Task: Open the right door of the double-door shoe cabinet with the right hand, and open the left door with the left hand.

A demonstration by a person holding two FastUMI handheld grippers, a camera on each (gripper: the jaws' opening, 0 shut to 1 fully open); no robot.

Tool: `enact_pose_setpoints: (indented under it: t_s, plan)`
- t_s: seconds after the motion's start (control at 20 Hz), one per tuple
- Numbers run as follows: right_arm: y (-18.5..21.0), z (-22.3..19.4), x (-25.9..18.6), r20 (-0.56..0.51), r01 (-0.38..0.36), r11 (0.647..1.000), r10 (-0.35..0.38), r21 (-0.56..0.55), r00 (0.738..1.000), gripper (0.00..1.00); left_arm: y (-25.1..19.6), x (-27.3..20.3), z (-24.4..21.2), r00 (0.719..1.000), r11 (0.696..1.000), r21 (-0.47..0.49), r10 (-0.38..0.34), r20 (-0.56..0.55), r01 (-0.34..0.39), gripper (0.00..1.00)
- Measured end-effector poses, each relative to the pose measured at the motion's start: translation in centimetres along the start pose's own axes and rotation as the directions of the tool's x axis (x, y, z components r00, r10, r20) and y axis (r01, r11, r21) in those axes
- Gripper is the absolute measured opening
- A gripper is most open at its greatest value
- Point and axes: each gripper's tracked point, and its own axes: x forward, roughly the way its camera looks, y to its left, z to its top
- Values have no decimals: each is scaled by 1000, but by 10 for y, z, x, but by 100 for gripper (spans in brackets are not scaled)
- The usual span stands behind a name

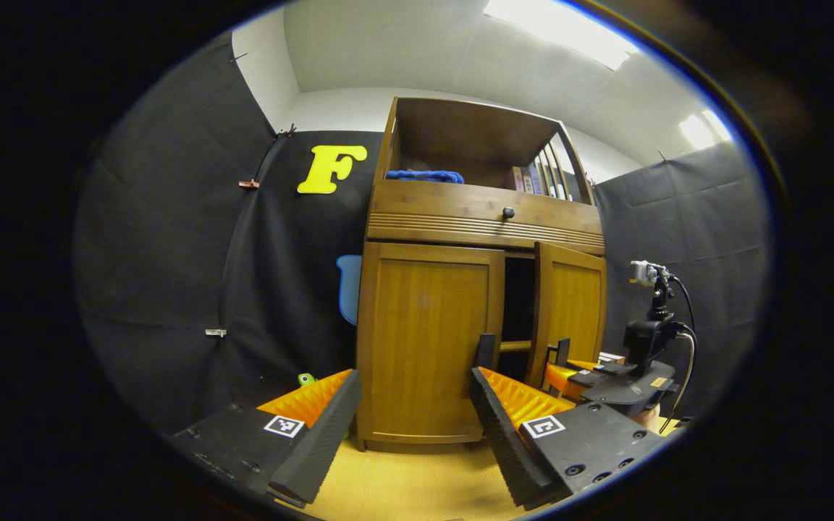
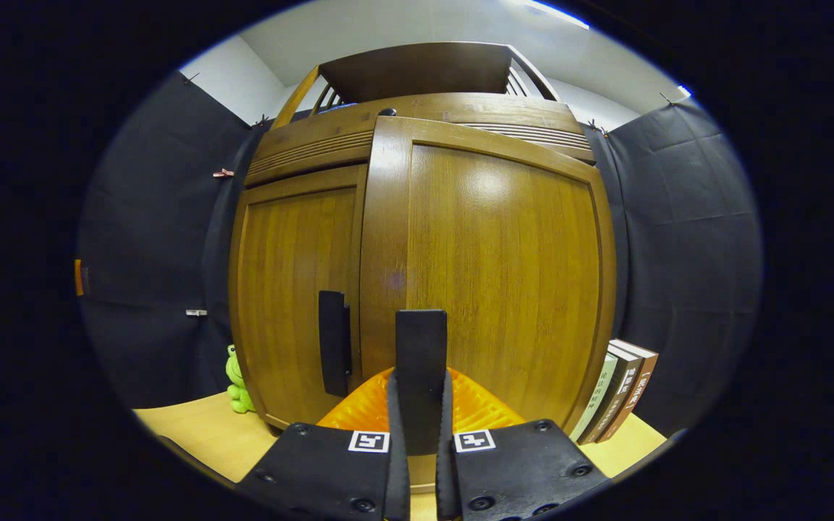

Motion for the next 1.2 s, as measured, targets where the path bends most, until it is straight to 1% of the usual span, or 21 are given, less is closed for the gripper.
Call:
enact_pose_setpoints:
  t_s: [0.25,0.4,0.6,0.85,0.95,1.05,1.1,1.15,1.2]
  plan:
    - [-17,5,-37,-5,-29,1000,29,-9,1000,18,-32,-7,-3,998,998,-7,-56,8,57,94]
    - [-33,6,-58,-12,-34,999,34,-4,999,18,-55,-9,-6,995,995,-9,-97,0,97,94]
    - [-56,9,-84,-9,-13,1000,13,-13,1000,18,-86,-8,-8,987,987,-11,-158,-7,158,94]
    - [-85,14,-110,-1,43,999,-43,-32,999,16,-114,-8,-8,975,975,-19,-221,-4,221,94]
    - [-91,13,-116,-9,42,999,-42,-27,999,16,-128,-10,-8,969,969,-30,-246,-5,246,94]
    - [-97,14,-119,-16,44,999,-44,-21,999,16,-135,-8,-11,965,964,-30,-264,-7,263,94]
    - [-100,15,-121,-14,48,999,-48,-22,999,16,-137,-7,-11,963,963,-27,-268,-7,268,90]
    - [-104,15,-122,-14,54,998,-54,-24,998,16,-140,-9,-12,962,962,-25,-272,-7,272,94]
    - [-108,16,-124,-14,59,998,-60,-26,998,16,-142,-9,-12,961,961,-25,-277,-7,276,94]
